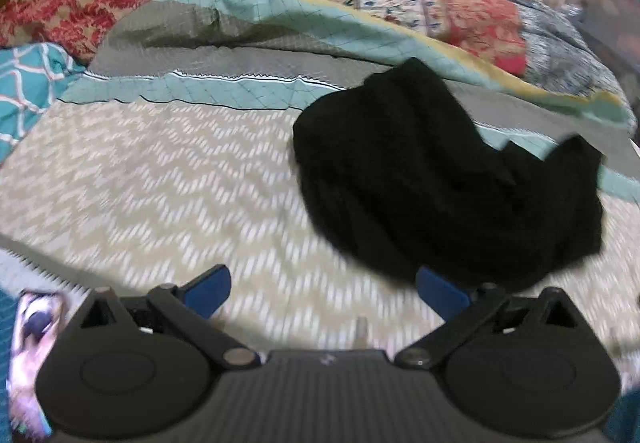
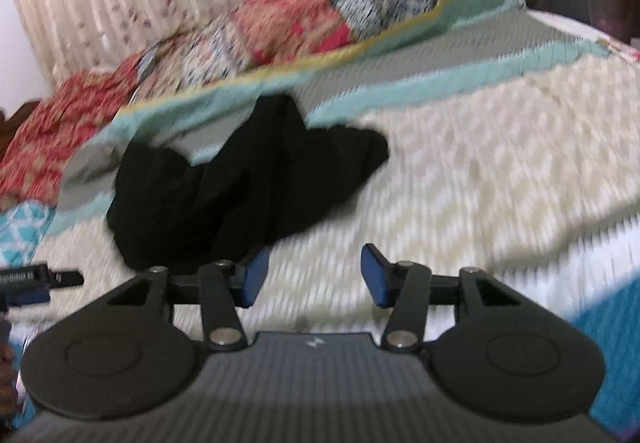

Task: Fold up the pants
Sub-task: 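Grasp the black pants with the right gripper while the left gripper grasps another part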

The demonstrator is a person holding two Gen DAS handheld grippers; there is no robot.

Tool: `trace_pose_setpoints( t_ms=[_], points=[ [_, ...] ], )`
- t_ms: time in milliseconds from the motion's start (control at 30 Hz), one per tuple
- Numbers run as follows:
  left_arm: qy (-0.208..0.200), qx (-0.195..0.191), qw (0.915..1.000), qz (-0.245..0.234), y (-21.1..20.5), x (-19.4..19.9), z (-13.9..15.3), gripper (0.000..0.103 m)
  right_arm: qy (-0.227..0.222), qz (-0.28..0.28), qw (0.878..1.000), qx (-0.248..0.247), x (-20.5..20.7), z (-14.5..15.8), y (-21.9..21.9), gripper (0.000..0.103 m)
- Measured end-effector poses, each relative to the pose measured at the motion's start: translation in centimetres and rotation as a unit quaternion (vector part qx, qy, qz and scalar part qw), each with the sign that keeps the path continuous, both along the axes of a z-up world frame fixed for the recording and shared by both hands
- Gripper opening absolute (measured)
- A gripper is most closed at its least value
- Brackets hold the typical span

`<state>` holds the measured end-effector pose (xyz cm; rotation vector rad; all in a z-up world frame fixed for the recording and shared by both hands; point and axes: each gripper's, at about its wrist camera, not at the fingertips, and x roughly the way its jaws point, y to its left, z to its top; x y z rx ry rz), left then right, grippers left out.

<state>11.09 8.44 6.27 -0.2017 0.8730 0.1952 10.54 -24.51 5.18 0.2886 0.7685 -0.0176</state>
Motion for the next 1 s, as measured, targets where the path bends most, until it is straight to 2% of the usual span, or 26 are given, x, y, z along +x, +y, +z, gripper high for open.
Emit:
trace_pose_setpoints(
  t_ms=[67, 133, 167, 200, 267, 300, 333, 367, 433, 500, 633, 733, 867, 933, 1000],
  points=[
    [0.012, -0.014, 0.9998, 0.007, 0.1, 2.2, -1.3, 0.087, -0.008, -0.006, 1.000, -0.001, 2.5, -0.2, -0.2, 0.063],
    [0.023, -0.026, 0.9994, 0.009, 0.1, 4.0, -2.7, 0.076, -0.020, 0.003, 1.000, 0.008, 4.8, -0.3, -0.1, 0.071],
    [0.030, -0.026, 0.9992, 0.011, 0.0, 4.8, -3.3, 0.064, -0.028, 0.011, 1.000, 0.009, 6.3, -0.4, 0.2, 0.077],
    [0.037, -0.026, 0.9989, 0.011, -0.3, 5.3, -3.9, 0.043, -0.034, 0.015, 0.999, 0.008, 7.3, -0.4, 0.5, 0.078],
    [0.048, -0.050, 0.9976, 0.003, -0.7, 6.2, -5.0, 0.016, -0.039, 0.020, 0.999, -0.003, 9.9, -1.0, 1.3, 0.078],
    [0.048, -0.049, 0.9976, 0.011, -1.1, 6.3, -5.1, 0.015, -0.036, 0.022, 0.999, -0.005, 10.9, -1.3, 1.4, 0.076],
    [0.044, -0.042, 0.9981, 0.013, -1.5, 6.1, -5.0, 0.013, -0.024, 0.033, 0.999, -0.002, 12.2, -2.0, 1.8, 0.055],
    [0.037, -0.039, 0.9985, 0.010, -1.9, 5.9, -4.6, 0.011, -0.009, 0.051, 0.999, 0.003, 13.2, -2.4, 1.8, 0.017],
    [0.017, -0.044, 0.9989, 0.001, -2.1, 4.7, -3.4, 0.011, 0.005, 0.055, 0.998, 0.009, 13.4, -2.4, 1.8, 0.017],
    [-0.006, -0.063, 0.9980, -0.007, -1.5, 2.9, -1.8, 0.010, -0.033, 0.052, 0.998, 0.033, 11.5, -0.8, 1.3, 0.016],
    [-0.051, -0.111, 0.9923, -0.016, 0.6, -2.5, 1.6, 0.010, -0.114, 0.081, 0.986, 0.094, 4.5, 3.8, -0.2, 0.016],
    [-0.074, -0.128, 0.9888, -0.019, 1.9, -6.6, 3.3, 0.010, -0.139, 0.121, 0.973, 0.137, -0.8, 5.5, -1.1, 0.016],
    [-0.057, -0.150, 0.9870, -0.014, 3.3, -10.2, 2.8, 0.010, -0.122, 0.170, 0.962, 0.175, -6.7, 5.9, -1.4, 0.016],
    [-0.038, -0.148, 0.9882, -0.011, 3.7, -11.2, 2.0, 0.010, -0.082, 0.210, 0.956, 0.187, -8.4, 5.1, -1.0, 0.019],
    [-0.025, -0.157, 0.9872, -0.004, 4.4, -11.8, 1.4, 0.010, -0.034, 0.236, 0.958, 0.161, -9.9, 4.1, -0.2, 0.023]
  ],
)
